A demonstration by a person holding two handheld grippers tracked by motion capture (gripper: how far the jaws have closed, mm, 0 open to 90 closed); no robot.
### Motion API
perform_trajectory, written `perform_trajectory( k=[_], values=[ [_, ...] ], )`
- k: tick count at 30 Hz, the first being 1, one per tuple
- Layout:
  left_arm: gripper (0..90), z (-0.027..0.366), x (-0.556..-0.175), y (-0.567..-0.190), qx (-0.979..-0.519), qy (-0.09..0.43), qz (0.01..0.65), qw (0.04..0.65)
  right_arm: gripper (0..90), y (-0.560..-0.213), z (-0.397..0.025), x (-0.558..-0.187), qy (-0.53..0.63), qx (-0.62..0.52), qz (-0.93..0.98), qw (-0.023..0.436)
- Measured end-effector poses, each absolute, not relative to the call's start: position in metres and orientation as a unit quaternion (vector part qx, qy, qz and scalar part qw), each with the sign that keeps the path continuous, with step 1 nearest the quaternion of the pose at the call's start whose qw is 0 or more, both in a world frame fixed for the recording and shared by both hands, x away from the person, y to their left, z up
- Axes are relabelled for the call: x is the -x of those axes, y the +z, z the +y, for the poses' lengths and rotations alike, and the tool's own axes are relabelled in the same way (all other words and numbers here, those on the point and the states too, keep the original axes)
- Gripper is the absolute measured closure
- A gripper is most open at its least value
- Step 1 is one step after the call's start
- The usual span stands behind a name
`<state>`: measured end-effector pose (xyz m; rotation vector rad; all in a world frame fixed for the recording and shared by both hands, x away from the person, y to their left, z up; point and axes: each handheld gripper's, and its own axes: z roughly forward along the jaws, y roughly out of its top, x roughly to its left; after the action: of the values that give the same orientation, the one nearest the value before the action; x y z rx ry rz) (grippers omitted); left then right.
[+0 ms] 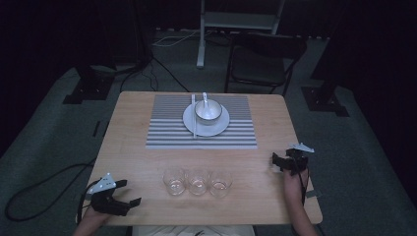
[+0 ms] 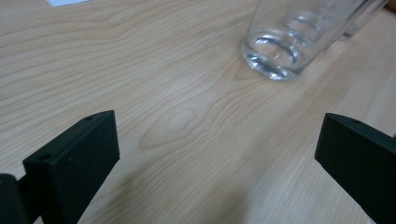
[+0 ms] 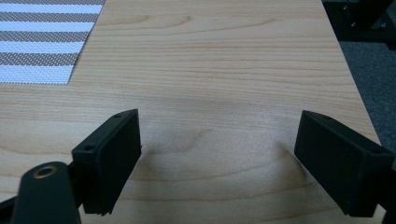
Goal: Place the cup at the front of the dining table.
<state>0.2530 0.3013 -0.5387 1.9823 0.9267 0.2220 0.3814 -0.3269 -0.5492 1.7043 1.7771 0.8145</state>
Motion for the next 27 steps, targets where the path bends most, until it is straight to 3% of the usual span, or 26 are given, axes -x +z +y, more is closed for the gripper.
perform_trajectory(
  k=[13, 27],
  values=[
    [0.3, 0.285, -0.266, -0.531, -0.805, 0.064, 0.360, 0.467, 13.9, -0.550, -0.324, -0.384, 0.294, -0.624, 0.675, 0.261],
    [0.3, 0.252, -0.277, -0.511, -0.817, 0.054, 0.299, 0.490, 13.9, -0.550, -0.324, -0.383, 0.294, -0.625, 0.674, 0.262]
  ],
)
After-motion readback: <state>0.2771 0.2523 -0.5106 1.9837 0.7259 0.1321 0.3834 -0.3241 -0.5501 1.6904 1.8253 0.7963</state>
